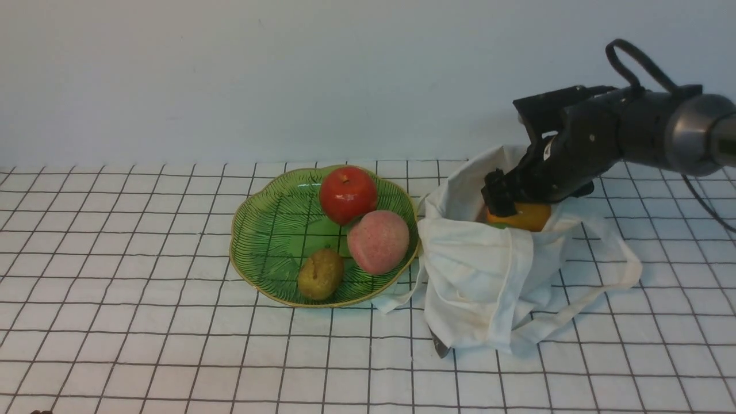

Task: Take the fruit out of the bag on the white checkered tablecloth and place them on the plate.
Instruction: 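Reach into the cloth bag and grasp a fruit inside it with the right gripper, then carry the orange fruit from the bag to the plate with the right gripper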

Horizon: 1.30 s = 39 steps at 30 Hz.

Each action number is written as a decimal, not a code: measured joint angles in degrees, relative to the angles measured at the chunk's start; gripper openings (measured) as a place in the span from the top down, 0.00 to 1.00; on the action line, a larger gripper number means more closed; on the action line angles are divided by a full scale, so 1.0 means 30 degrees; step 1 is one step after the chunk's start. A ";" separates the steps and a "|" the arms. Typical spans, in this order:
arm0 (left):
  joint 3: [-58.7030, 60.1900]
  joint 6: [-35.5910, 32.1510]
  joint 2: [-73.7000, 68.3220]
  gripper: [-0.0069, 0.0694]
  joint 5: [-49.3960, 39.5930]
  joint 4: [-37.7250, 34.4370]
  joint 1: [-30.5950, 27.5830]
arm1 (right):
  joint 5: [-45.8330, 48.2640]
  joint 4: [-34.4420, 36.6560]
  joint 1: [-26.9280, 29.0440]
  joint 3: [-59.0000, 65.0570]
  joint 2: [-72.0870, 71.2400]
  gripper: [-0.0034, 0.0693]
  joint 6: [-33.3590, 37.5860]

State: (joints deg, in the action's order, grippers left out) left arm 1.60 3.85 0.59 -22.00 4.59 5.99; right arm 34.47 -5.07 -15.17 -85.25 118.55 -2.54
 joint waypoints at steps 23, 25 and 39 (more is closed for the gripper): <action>0.0000 0.0000 0.0000 0.92 0.0000 0.0000 0.0000 | 0.3595 0.0529 0.0000 -0.1255 -0.1385 0.10 0.0845; 0.0000 0.0000 0.0000 0.92 0.0000 0.0000 0.0000 | 0.4046 0.0901 0.0000 -0.1629 -0.2047 0.10 0.0845; 0.0000 0.0000 0.0000 0.92 0.0000 0.0000 0.0000 | 0.4496 0.7955 -0.1528 -0.2533 -0.4751 0.10 0.4263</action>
State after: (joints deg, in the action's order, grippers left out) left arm 1.60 3.85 0.59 -22.00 4.59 5.99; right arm 47.95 18.80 -19.75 -92.85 104.30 10.25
